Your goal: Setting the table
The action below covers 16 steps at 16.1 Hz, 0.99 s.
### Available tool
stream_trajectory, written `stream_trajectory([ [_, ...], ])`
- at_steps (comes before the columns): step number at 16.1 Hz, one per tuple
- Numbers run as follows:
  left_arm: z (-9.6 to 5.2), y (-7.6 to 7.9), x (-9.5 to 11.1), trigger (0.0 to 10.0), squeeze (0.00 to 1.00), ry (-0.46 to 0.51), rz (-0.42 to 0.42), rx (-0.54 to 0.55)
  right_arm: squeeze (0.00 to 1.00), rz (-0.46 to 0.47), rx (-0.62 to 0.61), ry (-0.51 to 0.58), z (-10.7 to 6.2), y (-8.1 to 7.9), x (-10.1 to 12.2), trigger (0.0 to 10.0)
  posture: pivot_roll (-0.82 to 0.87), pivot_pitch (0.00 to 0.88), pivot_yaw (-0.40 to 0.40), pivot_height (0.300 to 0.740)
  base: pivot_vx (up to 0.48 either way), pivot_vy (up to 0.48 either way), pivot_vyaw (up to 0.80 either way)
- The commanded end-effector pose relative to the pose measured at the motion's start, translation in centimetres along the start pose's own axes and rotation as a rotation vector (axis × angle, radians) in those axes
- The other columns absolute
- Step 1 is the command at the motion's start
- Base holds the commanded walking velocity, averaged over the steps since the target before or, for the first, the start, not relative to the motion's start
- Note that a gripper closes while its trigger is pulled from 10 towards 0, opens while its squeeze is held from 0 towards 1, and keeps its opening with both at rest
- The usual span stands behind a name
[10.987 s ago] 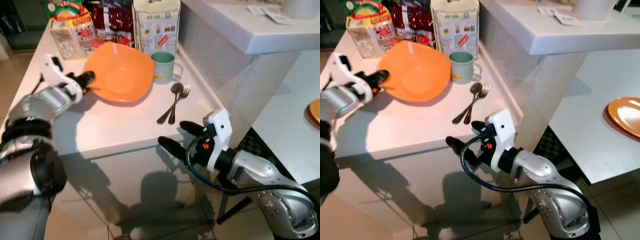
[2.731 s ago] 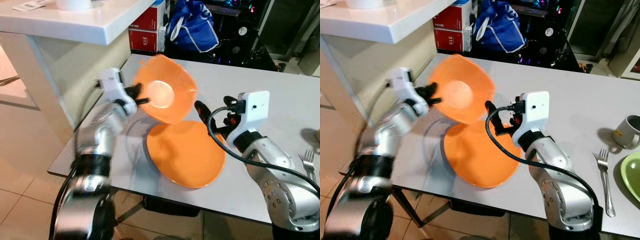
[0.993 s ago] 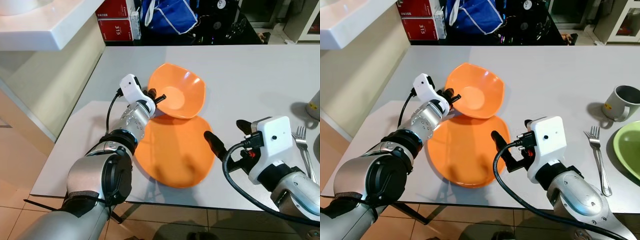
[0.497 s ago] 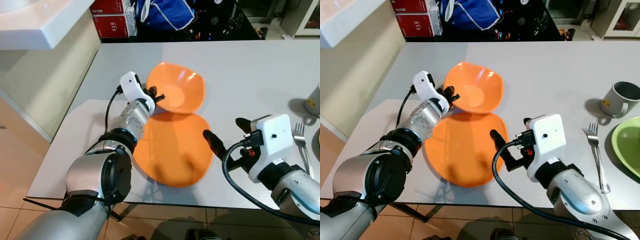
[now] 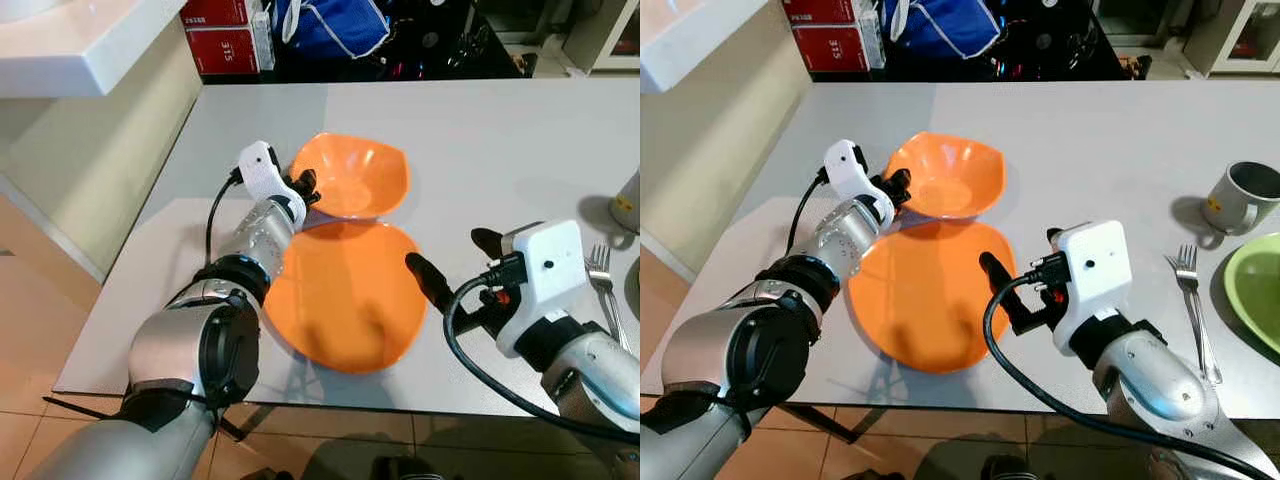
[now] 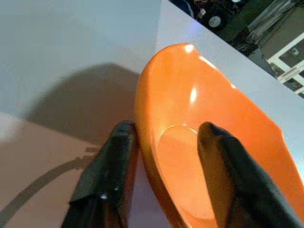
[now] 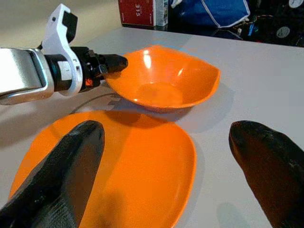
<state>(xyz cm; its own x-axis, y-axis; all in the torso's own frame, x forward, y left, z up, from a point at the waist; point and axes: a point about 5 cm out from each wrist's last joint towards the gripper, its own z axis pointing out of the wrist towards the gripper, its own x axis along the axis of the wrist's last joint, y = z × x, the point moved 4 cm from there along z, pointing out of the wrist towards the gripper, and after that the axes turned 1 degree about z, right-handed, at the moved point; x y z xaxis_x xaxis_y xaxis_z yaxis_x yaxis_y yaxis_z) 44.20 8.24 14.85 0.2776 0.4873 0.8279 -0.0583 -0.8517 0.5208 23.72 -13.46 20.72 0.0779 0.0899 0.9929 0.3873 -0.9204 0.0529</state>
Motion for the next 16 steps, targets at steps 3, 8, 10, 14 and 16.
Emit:
stream_trajectory([
  [3,0.0,-0.5,0.9,10.0,1.0,0.014,0.014,0.01,0.0,0.0,0.015,-0.002,0.6,-0.1,-0.1,10.0,-0.35,0.058,0.076,0.74,0.0,0.0,0.0],
  [8,-0.1,-1.3,-0.2,10.0,1.0,-0.014,0.007,0.049,0.0,0.001,0.032,0.003,1.1,-0.2,0.0,10.0,-0.34,0.044,0.073,0.74,0.0,0.0,0.0],
  [10,-0.2,-1.6,0.1,10.0,0.0,0.008,-0.022,0.052,0.0,0.011,0.044,0.031,1.6,-0.4,0.3,10.0,-0.29,0.029,0.059,0.74,0.0,0.0,0.0],
  [14,-0.4,2.2,3.6,10.0,0.0,0.184,0.142,-0.196,0.0,0.111,0.026,0.156,3.2,0.0,1.7,10.0,-0.17,0.0,0.034,0.74,0.0,0.0,0.0],
  [16,-0.7,3.2,3.4,10.0,0.0,0.212,0.325,-0.264,0.0,0.126,0.014,0.158,4.0,0.3,1.5,10.0,-0.12,0.0,0.02,0.74,0.0,0.0,0.0],
])
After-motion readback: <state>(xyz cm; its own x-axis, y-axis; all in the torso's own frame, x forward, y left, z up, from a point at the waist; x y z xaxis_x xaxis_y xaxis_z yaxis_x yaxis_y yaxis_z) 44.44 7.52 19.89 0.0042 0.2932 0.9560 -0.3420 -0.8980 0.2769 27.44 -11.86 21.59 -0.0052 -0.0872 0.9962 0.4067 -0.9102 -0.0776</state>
